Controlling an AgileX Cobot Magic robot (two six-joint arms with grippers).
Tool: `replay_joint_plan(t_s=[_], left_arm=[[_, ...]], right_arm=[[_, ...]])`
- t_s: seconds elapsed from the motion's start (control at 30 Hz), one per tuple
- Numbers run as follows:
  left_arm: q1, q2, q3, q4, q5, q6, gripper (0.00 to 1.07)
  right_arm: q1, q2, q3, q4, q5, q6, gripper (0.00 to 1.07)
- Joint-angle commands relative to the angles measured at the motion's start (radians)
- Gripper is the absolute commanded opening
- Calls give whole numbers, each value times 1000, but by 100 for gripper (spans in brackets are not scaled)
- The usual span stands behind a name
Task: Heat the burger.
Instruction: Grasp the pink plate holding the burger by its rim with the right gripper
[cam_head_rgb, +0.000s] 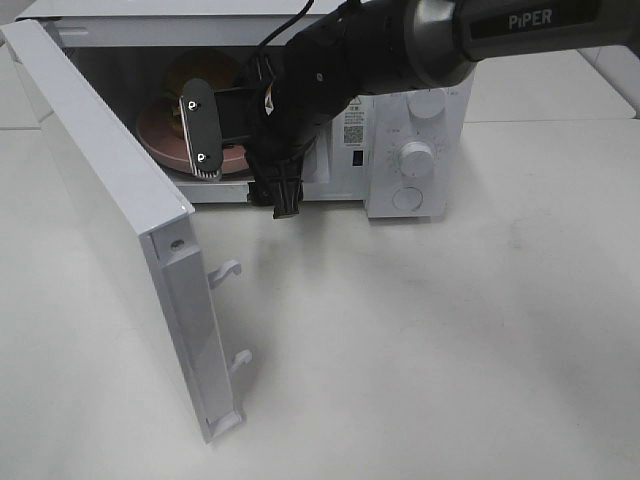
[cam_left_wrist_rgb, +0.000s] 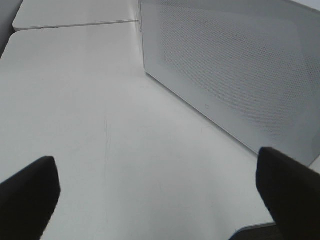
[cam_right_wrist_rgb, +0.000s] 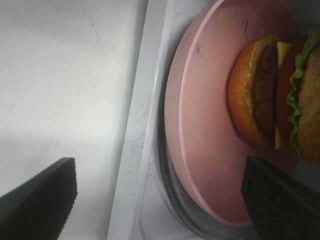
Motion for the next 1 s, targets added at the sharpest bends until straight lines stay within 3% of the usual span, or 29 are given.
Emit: replay_joint_plan(t_s=[0.03, 0.27, 1.0], left_arm=[[6, -6, 2, -5, -3, -5, 100], [6, -6, 2, -5, -3, -5, 100], [6, -6, 2, -5, -3, -5, 100]], right_arm=[[5, 16, -9, -2, 8, 13, 86], [4, 32, -11, -3, 8, 13, 85], [4, 152, -170, -2, 55, 29, 83]])
